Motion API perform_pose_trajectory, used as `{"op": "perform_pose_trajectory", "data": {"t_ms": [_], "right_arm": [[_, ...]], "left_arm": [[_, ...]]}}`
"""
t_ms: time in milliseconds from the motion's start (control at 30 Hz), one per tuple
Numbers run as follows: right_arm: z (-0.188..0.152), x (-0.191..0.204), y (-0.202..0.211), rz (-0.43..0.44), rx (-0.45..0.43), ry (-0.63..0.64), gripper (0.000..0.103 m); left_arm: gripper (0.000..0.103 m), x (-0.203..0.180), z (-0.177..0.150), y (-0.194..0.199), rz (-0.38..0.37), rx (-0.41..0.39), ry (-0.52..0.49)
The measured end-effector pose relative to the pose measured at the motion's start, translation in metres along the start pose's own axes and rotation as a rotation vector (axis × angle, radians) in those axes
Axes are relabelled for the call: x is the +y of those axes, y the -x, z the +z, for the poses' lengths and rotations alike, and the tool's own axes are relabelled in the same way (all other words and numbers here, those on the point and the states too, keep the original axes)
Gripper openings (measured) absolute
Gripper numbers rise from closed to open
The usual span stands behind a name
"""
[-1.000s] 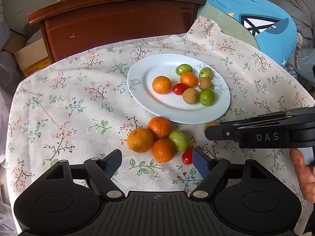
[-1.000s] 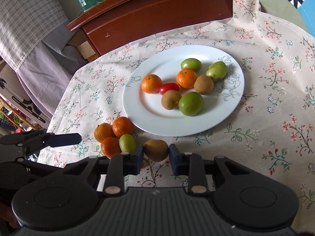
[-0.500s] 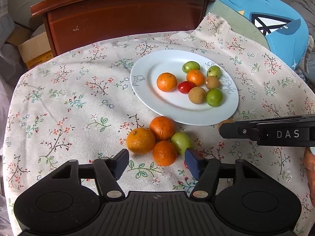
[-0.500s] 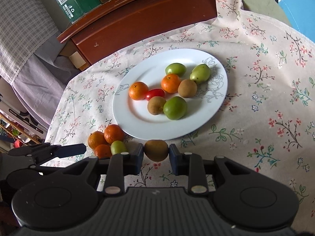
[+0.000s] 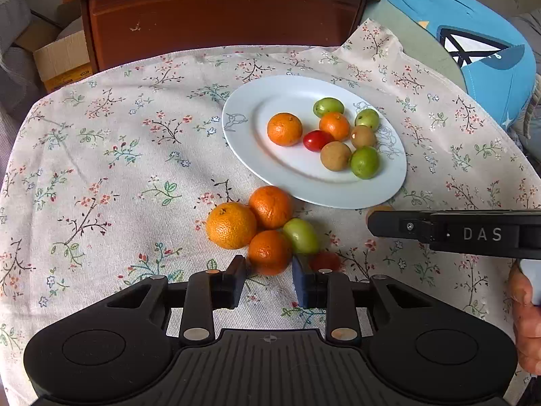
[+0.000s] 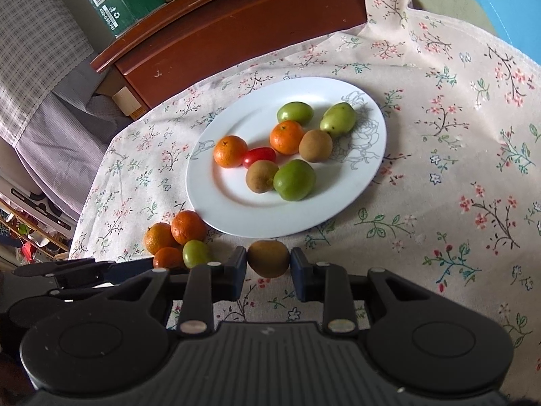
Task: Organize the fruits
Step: 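Grasp a brown kiwi with the right tool while the left tool grasps an orange, then carry the kiwi and the orange over the white plate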
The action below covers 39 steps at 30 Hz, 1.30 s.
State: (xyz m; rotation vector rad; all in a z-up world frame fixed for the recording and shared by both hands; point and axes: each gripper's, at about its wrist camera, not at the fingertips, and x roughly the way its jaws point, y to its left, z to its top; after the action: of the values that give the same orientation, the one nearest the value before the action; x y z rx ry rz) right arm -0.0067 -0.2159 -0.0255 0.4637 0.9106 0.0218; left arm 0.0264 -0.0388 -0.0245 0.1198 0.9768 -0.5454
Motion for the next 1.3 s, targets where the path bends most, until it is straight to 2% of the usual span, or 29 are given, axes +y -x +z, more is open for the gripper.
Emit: {"op": "perform_pose_trajectory", "data": {"t_ms": [100, 200, 333, 367, 733, 1067, 1300], "right_arm": [[0.0, 0.001, -0.001, -0.002, 0.001, 0.001, 0.028], [0.0, 0.001, -0.001, 0.002, 0.004, 0.003, 0.028], [0.0, -0.001, -0.003, 0.0, 0.008, -0.007, 0.028], [0.0, -0.002, -0.002, 0.0, 0.007, -0.007, 0.028], [0.006, -0.005, 0.006, 0.026, -0.023, -0.038, 0.028], [0.032, -0.019, 0.022, 0.029, -0.122, -0.095, 0.028], [0.04, -0.036, 0.016, -0.029, -0.142, -0.155, 0.028]], "left_arm": [[0.027, -0.004, 0.0, 0.0, -0.001, -0.024, -0.016], [0.028, -0.004, 0.002, -0.006, -0.002, -0.006, -0.014], [0.027, -0.007, -0.001, -0.006, 0.008, -0.025, -0.045], [0.024, -0.007, -0.001, -0.005, 0.006, -0.028, -0.044], [0.024, -0.013, 0.006, 0.021, 0.012, -0.107, -0.061], [0.024, -0.008, 0.037, 0.027, -0.001, -0.189, -0.03], [0.024, -0.004, 0.056, 0.004, -0.005, -0.181, -0.025]]}}
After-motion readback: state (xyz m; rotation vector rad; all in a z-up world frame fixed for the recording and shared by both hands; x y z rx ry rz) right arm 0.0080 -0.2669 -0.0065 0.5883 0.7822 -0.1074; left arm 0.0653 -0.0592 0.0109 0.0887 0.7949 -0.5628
